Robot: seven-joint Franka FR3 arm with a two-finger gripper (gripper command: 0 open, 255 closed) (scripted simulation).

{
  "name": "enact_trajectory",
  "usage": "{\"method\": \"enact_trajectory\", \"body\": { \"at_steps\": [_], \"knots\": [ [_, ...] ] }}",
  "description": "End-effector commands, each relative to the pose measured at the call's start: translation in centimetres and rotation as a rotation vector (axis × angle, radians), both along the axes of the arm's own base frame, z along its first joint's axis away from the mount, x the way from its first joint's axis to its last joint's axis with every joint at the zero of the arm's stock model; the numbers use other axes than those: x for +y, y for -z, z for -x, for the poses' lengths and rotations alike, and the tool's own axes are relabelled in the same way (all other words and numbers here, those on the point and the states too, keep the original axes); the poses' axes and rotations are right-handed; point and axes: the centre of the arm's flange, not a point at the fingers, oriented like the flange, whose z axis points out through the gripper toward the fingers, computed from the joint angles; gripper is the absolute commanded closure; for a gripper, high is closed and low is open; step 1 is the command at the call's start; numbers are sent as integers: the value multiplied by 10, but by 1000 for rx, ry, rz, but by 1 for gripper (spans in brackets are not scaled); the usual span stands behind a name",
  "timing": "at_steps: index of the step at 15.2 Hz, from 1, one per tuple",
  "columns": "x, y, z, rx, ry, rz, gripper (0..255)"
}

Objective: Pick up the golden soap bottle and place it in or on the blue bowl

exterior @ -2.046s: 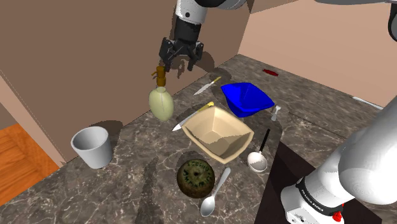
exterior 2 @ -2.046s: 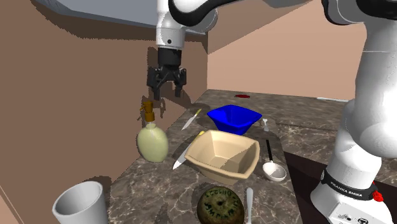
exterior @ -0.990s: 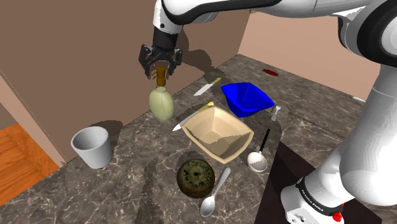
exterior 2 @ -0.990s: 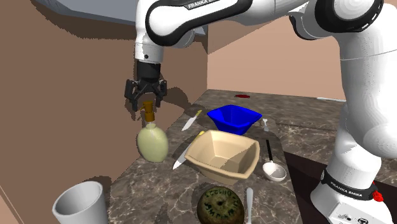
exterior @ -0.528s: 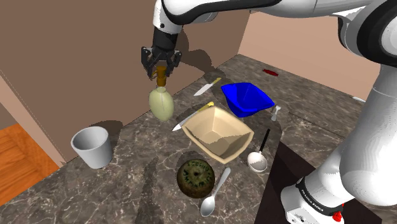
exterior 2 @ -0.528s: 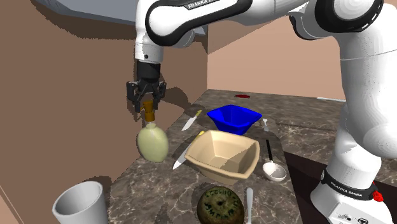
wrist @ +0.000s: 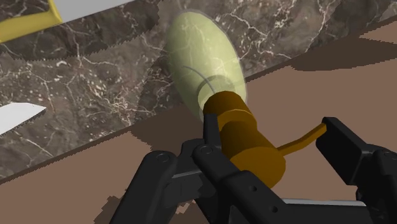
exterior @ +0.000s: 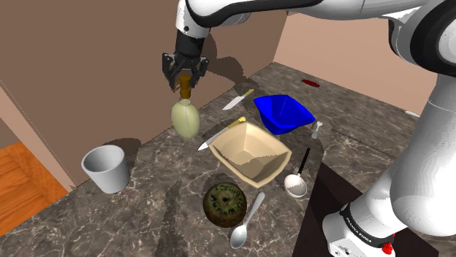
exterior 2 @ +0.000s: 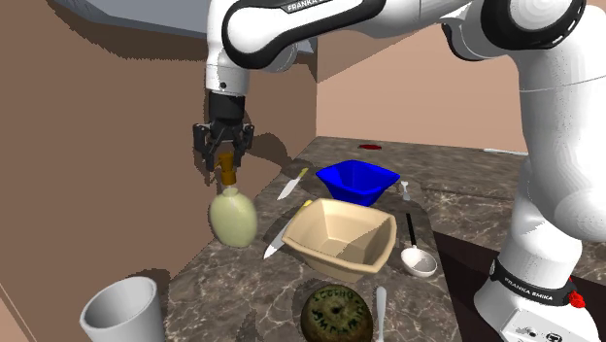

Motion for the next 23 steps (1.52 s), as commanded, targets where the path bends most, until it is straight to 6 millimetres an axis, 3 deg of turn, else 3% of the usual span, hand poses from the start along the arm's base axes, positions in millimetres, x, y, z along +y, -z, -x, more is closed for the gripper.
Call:
{"method": "enact_trajectory", "body": {
  "at_steps": [1,23],
  "knots": [
    [0,-8,0,0,0,0,255],
    [0,-124,0,0,0,0,255]
  ]
}}
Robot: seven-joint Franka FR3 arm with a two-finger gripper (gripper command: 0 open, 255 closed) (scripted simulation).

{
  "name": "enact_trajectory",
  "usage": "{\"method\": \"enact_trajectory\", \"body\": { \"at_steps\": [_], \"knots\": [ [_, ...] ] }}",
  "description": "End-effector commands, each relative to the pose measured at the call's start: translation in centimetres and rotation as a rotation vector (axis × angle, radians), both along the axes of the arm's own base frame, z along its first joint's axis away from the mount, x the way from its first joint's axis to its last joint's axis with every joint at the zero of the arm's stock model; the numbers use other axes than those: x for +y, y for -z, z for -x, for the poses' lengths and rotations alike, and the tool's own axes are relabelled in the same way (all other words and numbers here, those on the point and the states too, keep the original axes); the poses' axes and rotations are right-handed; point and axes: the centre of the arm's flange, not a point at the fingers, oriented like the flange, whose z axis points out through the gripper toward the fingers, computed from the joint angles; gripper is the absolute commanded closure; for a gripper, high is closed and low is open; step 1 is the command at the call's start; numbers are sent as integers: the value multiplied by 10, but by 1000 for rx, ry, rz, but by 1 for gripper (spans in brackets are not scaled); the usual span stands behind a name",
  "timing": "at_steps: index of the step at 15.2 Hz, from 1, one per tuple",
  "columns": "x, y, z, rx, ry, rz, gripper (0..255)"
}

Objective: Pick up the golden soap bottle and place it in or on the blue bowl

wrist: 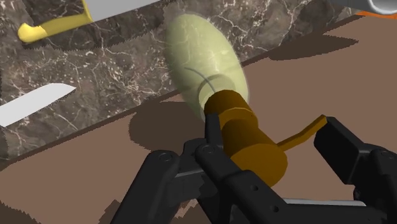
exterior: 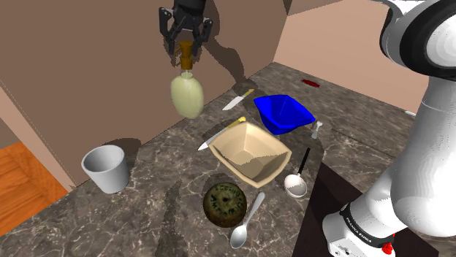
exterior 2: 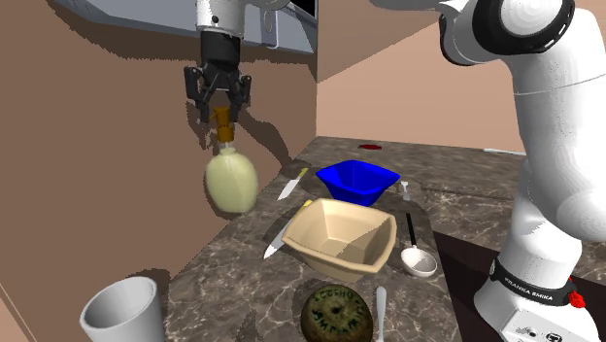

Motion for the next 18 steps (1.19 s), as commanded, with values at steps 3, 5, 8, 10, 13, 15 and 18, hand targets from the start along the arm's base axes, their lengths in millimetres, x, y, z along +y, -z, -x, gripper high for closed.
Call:
{"method": "enact_trajectory", "body": {
  "at_steps": [3,5,8,10,13,15,18],
  "knots": [
    [0,-29,-1,-28,1,-10,255],
    [0,-39,-1,-28,1,-10,255],
    [0,-55,-1,-28,1,-10,255],
    [0,-63,-1,-28,1,-10,255],
    [-36,-73,13,-28,1,-10,255],
    [-59,-79,23,-28,1,-10,255],
    [-95,-89,37,-28,1,-10,255]
  ]
}}
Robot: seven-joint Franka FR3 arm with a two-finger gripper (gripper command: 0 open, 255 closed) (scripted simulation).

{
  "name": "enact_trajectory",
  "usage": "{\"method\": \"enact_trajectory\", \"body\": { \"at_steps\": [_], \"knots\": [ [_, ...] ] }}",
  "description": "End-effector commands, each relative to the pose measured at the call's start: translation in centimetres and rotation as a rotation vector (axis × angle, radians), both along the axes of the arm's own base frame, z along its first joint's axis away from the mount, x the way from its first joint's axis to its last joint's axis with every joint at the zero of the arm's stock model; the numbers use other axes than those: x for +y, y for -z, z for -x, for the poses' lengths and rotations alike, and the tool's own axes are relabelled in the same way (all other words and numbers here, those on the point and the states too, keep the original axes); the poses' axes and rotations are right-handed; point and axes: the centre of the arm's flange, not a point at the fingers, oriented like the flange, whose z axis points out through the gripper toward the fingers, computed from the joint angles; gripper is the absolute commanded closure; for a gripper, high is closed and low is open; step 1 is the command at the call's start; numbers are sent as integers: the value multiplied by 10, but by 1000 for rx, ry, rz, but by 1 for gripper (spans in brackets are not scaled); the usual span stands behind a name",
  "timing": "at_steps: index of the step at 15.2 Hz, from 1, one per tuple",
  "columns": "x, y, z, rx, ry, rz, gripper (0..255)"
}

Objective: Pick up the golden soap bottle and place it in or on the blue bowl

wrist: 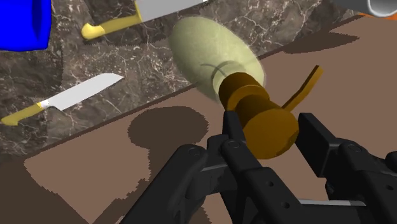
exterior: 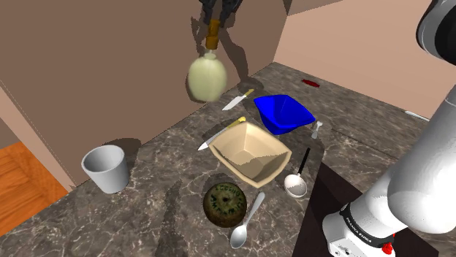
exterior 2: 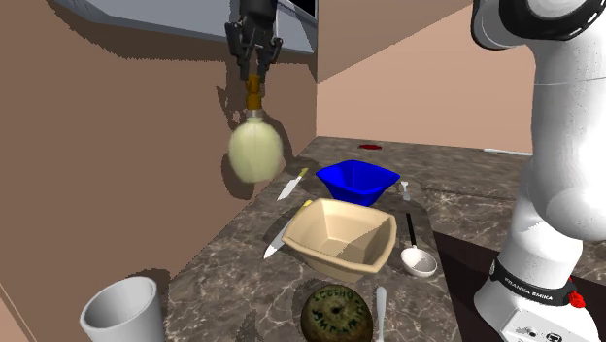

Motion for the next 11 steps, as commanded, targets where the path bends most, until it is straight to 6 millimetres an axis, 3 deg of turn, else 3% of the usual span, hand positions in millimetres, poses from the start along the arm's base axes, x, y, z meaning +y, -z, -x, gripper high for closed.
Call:
{"method": "enact_trajectory", "body": {
  "at_steps": [1,11],
  "knots": [
    [-23,-7,10,0,-1,0,255],
    [-143,-39,56,0,-1,0,255]
  ]
}}
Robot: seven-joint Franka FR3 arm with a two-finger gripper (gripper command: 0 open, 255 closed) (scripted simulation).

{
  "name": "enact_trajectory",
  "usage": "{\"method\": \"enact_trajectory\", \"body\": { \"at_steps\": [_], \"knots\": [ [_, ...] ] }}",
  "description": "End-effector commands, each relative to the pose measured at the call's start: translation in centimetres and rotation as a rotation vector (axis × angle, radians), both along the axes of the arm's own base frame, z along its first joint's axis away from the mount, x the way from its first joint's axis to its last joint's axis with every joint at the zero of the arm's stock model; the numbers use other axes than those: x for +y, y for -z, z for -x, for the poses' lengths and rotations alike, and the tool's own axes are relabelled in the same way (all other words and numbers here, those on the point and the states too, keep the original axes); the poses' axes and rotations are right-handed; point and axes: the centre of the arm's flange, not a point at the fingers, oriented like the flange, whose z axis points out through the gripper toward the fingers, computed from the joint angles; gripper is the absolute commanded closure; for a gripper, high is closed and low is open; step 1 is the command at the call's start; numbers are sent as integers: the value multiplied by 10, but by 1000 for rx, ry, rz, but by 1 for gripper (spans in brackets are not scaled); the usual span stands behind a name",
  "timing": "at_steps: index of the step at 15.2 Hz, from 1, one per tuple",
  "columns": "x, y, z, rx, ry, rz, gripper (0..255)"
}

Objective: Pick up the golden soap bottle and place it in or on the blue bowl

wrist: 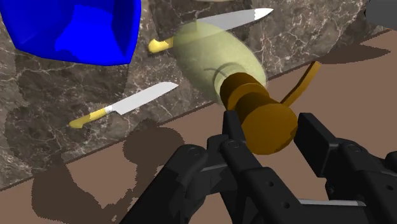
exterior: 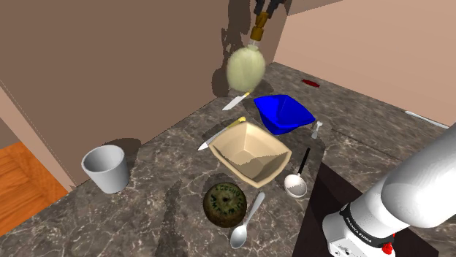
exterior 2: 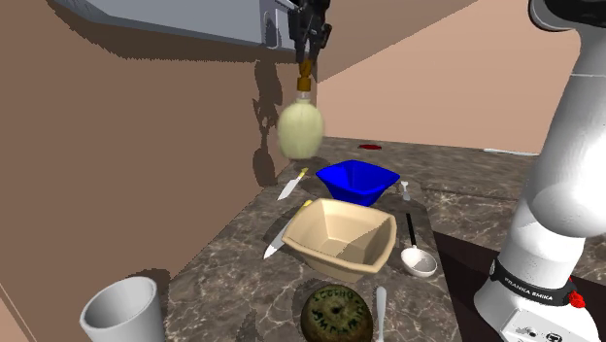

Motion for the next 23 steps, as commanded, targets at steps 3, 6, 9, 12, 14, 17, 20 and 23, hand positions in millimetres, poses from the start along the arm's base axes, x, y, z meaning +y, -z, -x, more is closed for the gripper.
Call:
{"method": "enact_trajectory", "body": {
  "at_steps": [3,6,9,12,14,17,20,23],
  "knots": [
    [-46,-12,17,0,-2,0,255],
    [-82,-22,31,0,-2,0,255],
    [-118,-31,45,0,-2,0,255],
    [-153,-41,59,0,-2,0,255],
    [-177,-47,69,0,-2,0,255],
    [-209,-56,81,0,-2,0,255],
    [-209,-40,81,0,-2,0,255],
    [-209,-24,81,0,-2,0,255]
  ]
}}
